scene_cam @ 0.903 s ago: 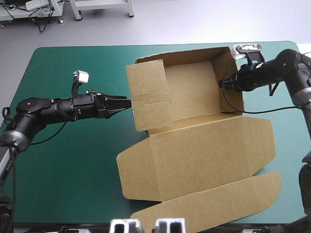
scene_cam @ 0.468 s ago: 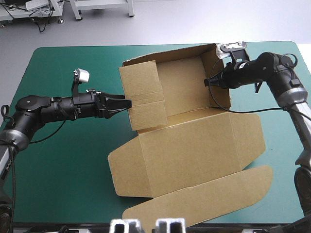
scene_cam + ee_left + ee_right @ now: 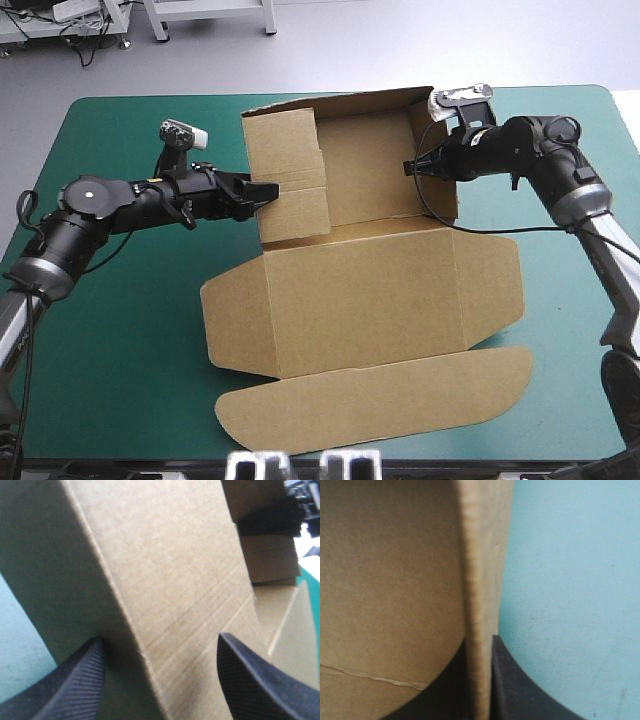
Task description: Fold the box
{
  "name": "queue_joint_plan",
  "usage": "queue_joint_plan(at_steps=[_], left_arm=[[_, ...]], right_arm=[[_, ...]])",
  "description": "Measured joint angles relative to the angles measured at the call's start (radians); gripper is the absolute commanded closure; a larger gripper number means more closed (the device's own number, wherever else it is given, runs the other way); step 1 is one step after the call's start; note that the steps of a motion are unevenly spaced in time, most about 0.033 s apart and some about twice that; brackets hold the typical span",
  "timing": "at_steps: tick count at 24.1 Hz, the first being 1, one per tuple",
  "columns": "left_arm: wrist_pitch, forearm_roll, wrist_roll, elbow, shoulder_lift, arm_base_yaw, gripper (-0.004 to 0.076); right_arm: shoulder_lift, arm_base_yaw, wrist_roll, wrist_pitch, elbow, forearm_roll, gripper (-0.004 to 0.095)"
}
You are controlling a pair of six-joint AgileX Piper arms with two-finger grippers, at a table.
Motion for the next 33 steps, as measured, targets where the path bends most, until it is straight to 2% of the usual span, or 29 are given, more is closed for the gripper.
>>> queue_joint_plan(at_steps=[4,6,9,13,16,18,19,20,22,27,33], left_arm=[[-0.179,0.230,-0.239,-0.045,0.000,-0.124,0.0309],[-0.229,0.381,-0.387,-0.062,0.001,-0.173,0.0374],[-0.252,0.589,-0.612,-0.083,0.012,-0.226,0.0434],[-0.229,0.774,-0.780,-0.091,0.048,-0.245,0.0434],[-0.221,0.819,-0.836,-0.092,0.089,-0.246,0.0442],[-0.226,0.816,-0.846,-0.092,0.105,-0.246,0.0484],[-0.231,0.809,-0.847,-0.092,0.111,-0.246,0.0527],[-0.237,0.801,-0.848,-0.092,0.114,-0.246,0.0641],[-0.242,0.790,-0.853,-0.092,0.118,-0.246,0.0732],[-0.203,0.790,-0.859,-0.092,0.122,-0.246,0.0734],[0.020,0.856,-0.864,-0.230,0.204,-0.246,0.0734]], right_arm=[[0.000,0.005,0.027,-0.005,0.000,-0.019,0.0921],[0.000,0.005,0.037,-0.006,0.000,-0.023,0.0921],[0.000,0.005,0.042,-0.006,0.000,-0.023,0.0921],[0.002,0.005,0.020,0.004,0.001,0.009,0.0921],[0.007,0.005,-0.019,0.014,0.002,0.037,0.0921],[0.010,0.005,-0.030,0.025,0.002,0.040,0.0921],[0.010,0.005,-0.033,0.031,0.002,0.038,0.0921],[0.010,0.005,-0.033,0.036,0.002,0.033,0.0920],[0.010,0.002,-0.032,0.054,0.002,0.018,0.0921],[0.018,0.002,0.015,0.117,0.001,-0.031,0.0921],[0.117,0.005,0.046,0.201,0.000,-0.042,0.0921]])
